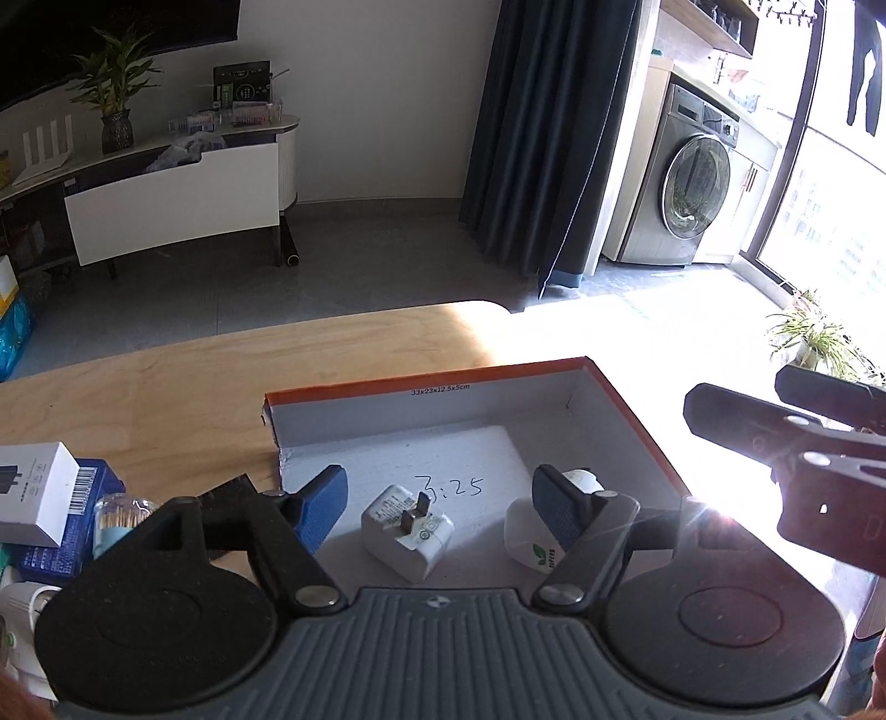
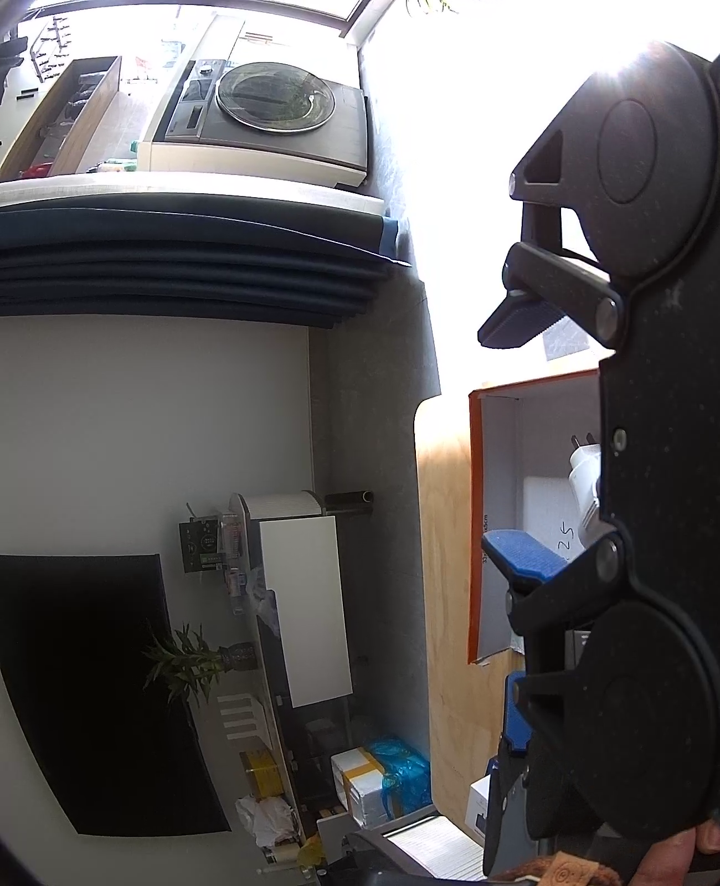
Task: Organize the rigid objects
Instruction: 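Move both open grippers back from the box to the objects on the table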
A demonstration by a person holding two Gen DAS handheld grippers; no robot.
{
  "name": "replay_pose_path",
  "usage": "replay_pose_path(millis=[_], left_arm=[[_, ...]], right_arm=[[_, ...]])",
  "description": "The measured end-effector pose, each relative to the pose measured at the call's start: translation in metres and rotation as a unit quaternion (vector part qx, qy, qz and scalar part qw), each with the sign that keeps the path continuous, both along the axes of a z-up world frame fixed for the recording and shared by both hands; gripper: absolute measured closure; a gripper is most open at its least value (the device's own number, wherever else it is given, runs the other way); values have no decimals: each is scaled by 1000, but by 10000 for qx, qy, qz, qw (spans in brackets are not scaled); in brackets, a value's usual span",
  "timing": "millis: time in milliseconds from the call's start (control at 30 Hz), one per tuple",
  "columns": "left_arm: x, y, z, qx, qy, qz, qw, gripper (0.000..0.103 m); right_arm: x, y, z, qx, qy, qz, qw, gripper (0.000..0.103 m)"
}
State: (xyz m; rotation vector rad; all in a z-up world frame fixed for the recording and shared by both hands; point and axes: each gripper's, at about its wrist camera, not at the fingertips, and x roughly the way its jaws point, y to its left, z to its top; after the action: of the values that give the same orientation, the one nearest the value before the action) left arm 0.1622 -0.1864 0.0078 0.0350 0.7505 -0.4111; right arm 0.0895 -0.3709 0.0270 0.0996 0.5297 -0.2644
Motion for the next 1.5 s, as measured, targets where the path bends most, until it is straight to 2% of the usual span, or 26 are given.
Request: replay_pose_path(millis=[67,233,533,833,1500], left_arm=[[-4,5,3,32,-1,88,10000,17],[-12,14,8,239,-34,245,9994,9],[-24,30,17,270,-148,489,9983,1],[-35,51,17,291,-241,705,9968,0],[-49,108,15,297,-155,1322,9907,0]], right_arm=[[-1,3,0,41,8,-17,10000,16],[-4,13,-3,61,77,18,10000,14],[-8,28,0,60,84,96,9999,11],[-11,49,-3,89,140,276,9995,11],[3,101,-5,60,261,898,9956,11]])
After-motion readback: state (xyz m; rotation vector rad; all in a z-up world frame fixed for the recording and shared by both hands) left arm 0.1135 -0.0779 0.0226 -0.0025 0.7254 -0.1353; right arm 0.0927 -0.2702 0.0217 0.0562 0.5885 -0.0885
